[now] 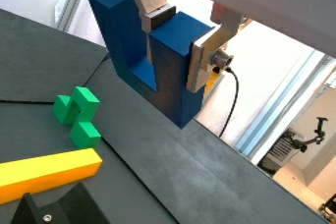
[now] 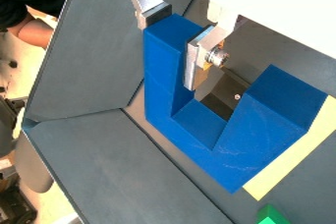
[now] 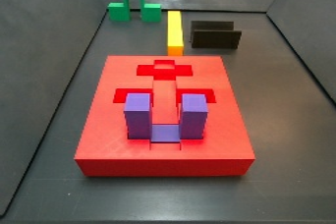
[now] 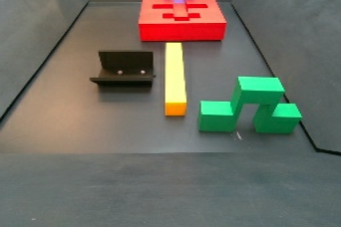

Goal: Pick up the blue object. Move up. Place the blue object on the fixture. Regrasp the blue object. Move to above the board. Insert the blue object.
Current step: Move to above the board.

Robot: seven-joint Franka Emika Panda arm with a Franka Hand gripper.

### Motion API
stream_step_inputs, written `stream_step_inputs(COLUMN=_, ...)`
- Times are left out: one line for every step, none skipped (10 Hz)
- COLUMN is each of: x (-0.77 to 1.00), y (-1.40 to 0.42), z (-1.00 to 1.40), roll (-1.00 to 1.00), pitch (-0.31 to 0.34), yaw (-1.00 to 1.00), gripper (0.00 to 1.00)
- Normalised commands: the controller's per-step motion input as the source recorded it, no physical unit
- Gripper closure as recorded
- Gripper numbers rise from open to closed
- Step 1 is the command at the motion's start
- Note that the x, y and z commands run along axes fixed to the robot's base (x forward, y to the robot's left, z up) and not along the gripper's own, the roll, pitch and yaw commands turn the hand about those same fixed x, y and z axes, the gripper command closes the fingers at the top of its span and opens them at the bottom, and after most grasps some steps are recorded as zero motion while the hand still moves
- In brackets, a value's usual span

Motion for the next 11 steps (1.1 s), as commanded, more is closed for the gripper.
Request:
stream_step_inputs(x=0.06, y=-0.02, z=0.18, roll=0.01, pitch=0.100, yaw=0.03, gripper=1.00)
stream_step_inputs(x=-1.28, y=-1.40, z=0.29, roll=-1.00, pitch=0.011, yaw=-0.06, gripper=1.00)
stream_step_inputs(x=-1.29, y=-1.40, z=0.27, roll=-1.00, pitch=0.004, yaw=-0.05, gripper=1.00)
stream_step_inputs(x=-1.40, y=-1.37, z=0.28, roll=-1.00, pitch=-0.049, yaw=-0.04, gripper=1.00)
stream_step_inputs(x=-1.40, y=-1.32, z=0.25, roll=-1.00, pitch=-0.064, yaw=-0.04, gripper=1.00)
stream_step_inputs(x=-1.40, y=-1.29, z=0.24, roll=-1.00, pitch=-0.072, yaw=-0.03, gripper=1.00)
stream_step_inputs(x=-1.40, y=-1.29, z=0.23, roll=-1.00, pitch=-0.070, yaw=-0.03, gripper=1.00)
stream_step_inputs(x=-0.60, y=-0.52, z=0.09, roll=-1.00, pitch=-0.077, yaw=-0.04, gripper=1.00)
stream_step_inputs(x=-0.27, y=-0.21, z=0.02, roll=-1.00, pitch=-0.059, yaw=-0.04, gripper=1.00)
stream_step_inputs(x=-0.11, y=-0.10, z=0.02, roll=-1.00, pitch=-0.035, yaw=-0.05, gripper=1.00)
stream_step_inputs(x=-0.09, y=-0.07, z=0.02, roll=-1.00, pitch=-0.048, yaw=-0.05, gripper=1.00)
